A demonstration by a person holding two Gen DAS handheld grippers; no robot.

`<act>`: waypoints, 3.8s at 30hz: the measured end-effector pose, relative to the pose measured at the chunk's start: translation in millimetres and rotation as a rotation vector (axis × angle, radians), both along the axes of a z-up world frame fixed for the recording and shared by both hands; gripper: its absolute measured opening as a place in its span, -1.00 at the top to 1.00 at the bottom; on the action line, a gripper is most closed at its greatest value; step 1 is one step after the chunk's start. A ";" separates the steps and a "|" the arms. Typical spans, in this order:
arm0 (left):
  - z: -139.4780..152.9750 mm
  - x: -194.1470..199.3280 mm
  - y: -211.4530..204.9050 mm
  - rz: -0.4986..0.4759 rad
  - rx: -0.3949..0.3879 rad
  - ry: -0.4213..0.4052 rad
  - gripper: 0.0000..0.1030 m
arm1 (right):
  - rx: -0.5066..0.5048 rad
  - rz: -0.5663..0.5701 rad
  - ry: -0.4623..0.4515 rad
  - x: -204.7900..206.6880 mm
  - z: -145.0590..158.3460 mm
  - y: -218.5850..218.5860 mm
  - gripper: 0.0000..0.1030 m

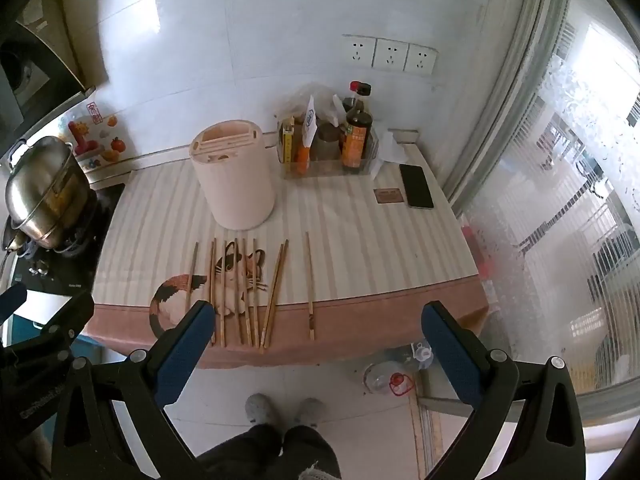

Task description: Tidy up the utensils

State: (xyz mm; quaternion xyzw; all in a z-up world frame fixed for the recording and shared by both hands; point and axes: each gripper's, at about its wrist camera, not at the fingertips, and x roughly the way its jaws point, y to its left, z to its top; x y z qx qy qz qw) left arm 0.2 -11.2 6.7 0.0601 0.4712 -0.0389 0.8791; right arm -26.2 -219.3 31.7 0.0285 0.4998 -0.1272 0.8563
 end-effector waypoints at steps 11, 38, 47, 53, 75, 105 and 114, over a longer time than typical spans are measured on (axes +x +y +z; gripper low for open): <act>0.8 5.6 -5.7 0.006 -0.005 0.005 -1.00 | -0.006 0.006 0.000 1.1 -2.9 -1.6 -1.00; -5.5 6.4 -1.4 0.014 -0.023 0.019 -1.00 | -0.017 0.021 0.008 8.9 -6.3 -1.6 -1.00; -5.9 4.9 -1.7 0.013 -0.021 0.018 -1.00 | -0.019 0.021 0.005 7.4 -6.4 -1.1 -1.00; -5.8 2.3 -1.3 0.013 -0.021 0.016 -1.00 | -0.019 0.021 0.002 5.8 -5.9 -1.1 -1.00; 1.8 0.4 0.1 0.004 -0.038 0.014 -1.00 | -0.027 0.008 -0.002 2.9 -3.8 0.4 -1.00; -280.7 183.0 54.1 0.119 0.052 0.414 -0.96 | 0.074 -0.200 0.316 137.0 -256.9 -75.5 -0.33; -342.0 205.1 21.3 0.066 0.050 0.574 -0.17 | 0.115 -0.101 0.470 180.6 -331.2 -90.1 -0.22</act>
